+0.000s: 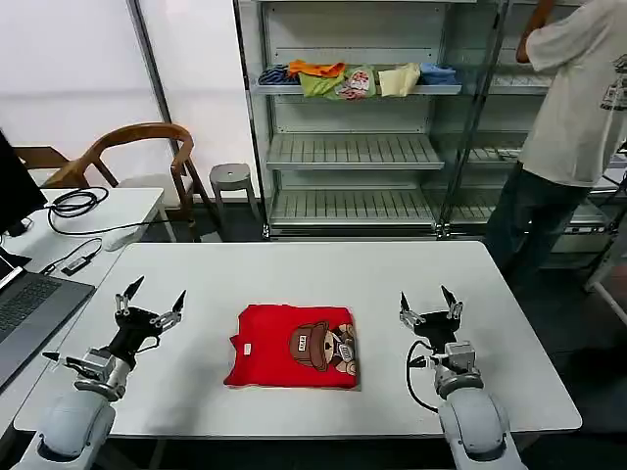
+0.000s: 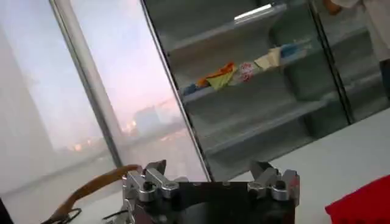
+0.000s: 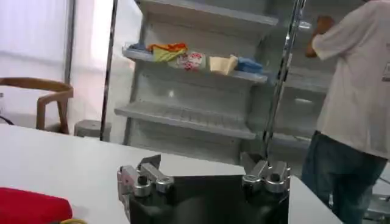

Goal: Fold and organize the clothes.

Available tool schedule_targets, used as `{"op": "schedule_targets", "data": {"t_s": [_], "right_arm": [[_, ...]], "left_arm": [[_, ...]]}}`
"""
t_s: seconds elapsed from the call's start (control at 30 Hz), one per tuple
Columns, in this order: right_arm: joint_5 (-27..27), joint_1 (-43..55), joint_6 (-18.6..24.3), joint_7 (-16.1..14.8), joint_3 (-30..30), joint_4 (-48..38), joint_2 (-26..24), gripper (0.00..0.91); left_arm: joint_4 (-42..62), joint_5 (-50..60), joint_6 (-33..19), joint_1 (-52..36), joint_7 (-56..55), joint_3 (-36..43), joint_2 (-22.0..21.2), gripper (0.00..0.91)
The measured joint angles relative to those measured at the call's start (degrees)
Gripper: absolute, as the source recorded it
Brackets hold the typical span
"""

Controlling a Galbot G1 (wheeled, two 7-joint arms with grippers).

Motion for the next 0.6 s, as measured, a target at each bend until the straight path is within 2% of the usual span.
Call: {"op": "schedule_targets", "data": {"t_s": [0.6], "right_arm": [[0.0, 1.6, 1.6, -1.0, 0.7, -1.0, 0.4, 0.907]], "left_arm": [[3.2, -1.4, -1.6, -2.3, -0.5, 1.7, 1.3, 0.907]]}}
